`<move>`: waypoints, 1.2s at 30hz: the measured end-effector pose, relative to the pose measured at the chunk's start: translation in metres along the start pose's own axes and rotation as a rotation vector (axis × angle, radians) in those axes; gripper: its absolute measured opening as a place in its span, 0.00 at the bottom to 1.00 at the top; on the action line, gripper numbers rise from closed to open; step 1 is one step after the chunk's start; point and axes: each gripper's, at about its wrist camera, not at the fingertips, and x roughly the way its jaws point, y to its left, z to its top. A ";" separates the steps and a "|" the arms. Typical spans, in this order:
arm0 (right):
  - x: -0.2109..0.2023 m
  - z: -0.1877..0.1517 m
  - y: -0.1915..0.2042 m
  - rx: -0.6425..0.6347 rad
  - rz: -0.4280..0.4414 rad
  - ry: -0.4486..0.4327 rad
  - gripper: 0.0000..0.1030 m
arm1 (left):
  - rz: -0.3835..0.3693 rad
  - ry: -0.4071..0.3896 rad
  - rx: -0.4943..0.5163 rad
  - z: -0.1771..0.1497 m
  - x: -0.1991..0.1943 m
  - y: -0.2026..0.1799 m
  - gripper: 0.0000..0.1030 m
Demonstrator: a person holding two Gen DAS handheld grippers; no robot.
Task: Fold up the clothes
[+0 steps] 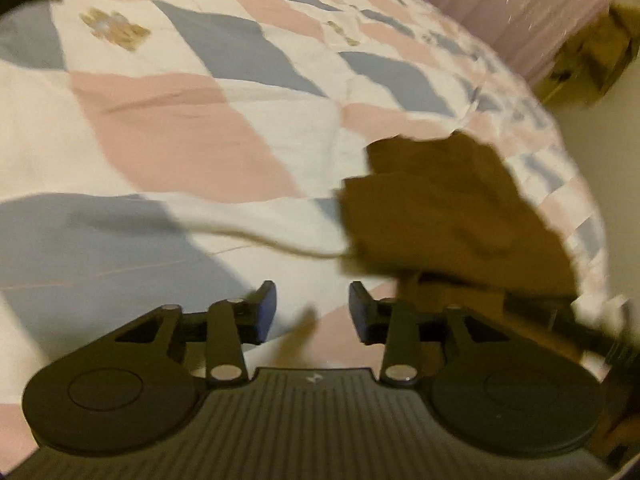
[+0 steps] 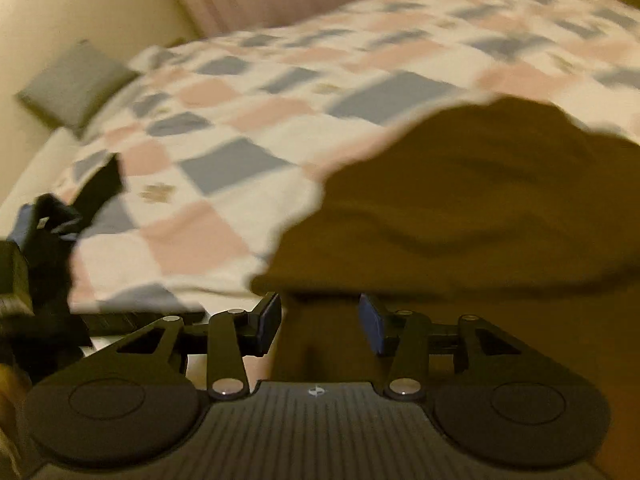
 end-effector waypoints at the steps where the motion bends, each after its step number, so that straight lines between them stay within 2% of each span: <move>1: -0.005 -0.005 -0.018 0.028 -0.035 0.014 0.46 | -0.036 0.003 -0.029 0.004 0.006 -0.001 0.39; 4: -0.023 -0.014 -0.068 0.127 -0.111 0.036 0.46 | -0.143 0.031 -0.142 0.013 0.033 -0.002 0.51; 7: -0.040 -0.022 -0.111 0.231 -0.162 0.033 0.46 | -0.200 0.059 -0.329 0.013 0.062 0.010 0.53; 8: -0.046 -0.023 -0.122 0.262 -0.174 0.022 0.46 | -0.215 0.053 -0.397 0.011 0.068 0.016 0.49; 9: -0.052 -0.024 -0.132 0.289 -0.181 0.013 0.46 | -0.217 0.041 -0.439 0.011 0.072 0.018 0.34; 11: -0.059 -0.023 -0.149 0.329 -0.193 0.001 0.46 | -0.185 -0.002 -0.454 0.014 0.071 0.015 0.05; 12: -0.063 -0.022 -0.158 0.342 -0.201 -0.003 0.46 | -0.166 -0.021 -0.429 0.016 0.069 0.010 0.06; 17: -0.075 -0.014 -0.187 0.357 -0.236 -0.062 0.46 | -0.050 -0.108 -0.078 0.017 0.043 -0.036 0.06; 19: -0.076 -0.006 -0.195 0.351 -0.252 -0.097 0.46 | 0.025 -0.135 0.054 0.007 0.038 -0.047 0.06; 21: -0.074 0.006 -0.200 0.305 -0.296 -0.119 0.46 | 0.096 -0.155 0.133 0.000 0.033 -0.057 0.04; 22: -0.074 0.012 -0.202 0.260 -0.333 -0.135 0.46 | 0.119 -0.171 0.153 -0.002 0.030 -0.060 0.03; 24: -0.074 0.023 -0.204 0.166 -0.392 -0.179 0.46 | 0.120 -0.217 0.138 0.000 0.023 -0.059 0.01; 25: -0.075 0.028 -0.205 0.125 -0.405 -0.207 0.46 | 0.134 -0.215 0.137 0.002 0.025 -0.055 0.01; 27: -0.070 0.034 -0.210 0.064 -0.410 -0.215 0.45 | 0.199 -0.149 0.125 0.004 0.043 -0.045 0.01; 28: -0.064 0.036 -0.213 0.052 -0.429 -0.189 0.45 | 0.212 -0.093 0.084 0.005 0.055 -0.036 0.01; 29: -0.058 0.038 -0.218 0.059 -0.453 -0.145 0.45 | 0.194 -0.062 0.015 0.005 0.058 -0.028 0.01; 31: -0.060 0.037 -0.225 0.092 -0.436 -0.130 0.42 | 0.117 -0.083 -0.127 0.002 0.047 -0.018 0.11; 33: -0.069 0.032 -0.226 0.112 -0.406 -0.157 0.42 | 0.079 -0.132 -0.248 -0.003 0.031 -0.014 0.41; 36: -0.069 0.022 -0.224 0.138 -0.397 -0.135 0.43 | -0.037 -0.167 -0.504 -0.018 0.022 0.001 0.45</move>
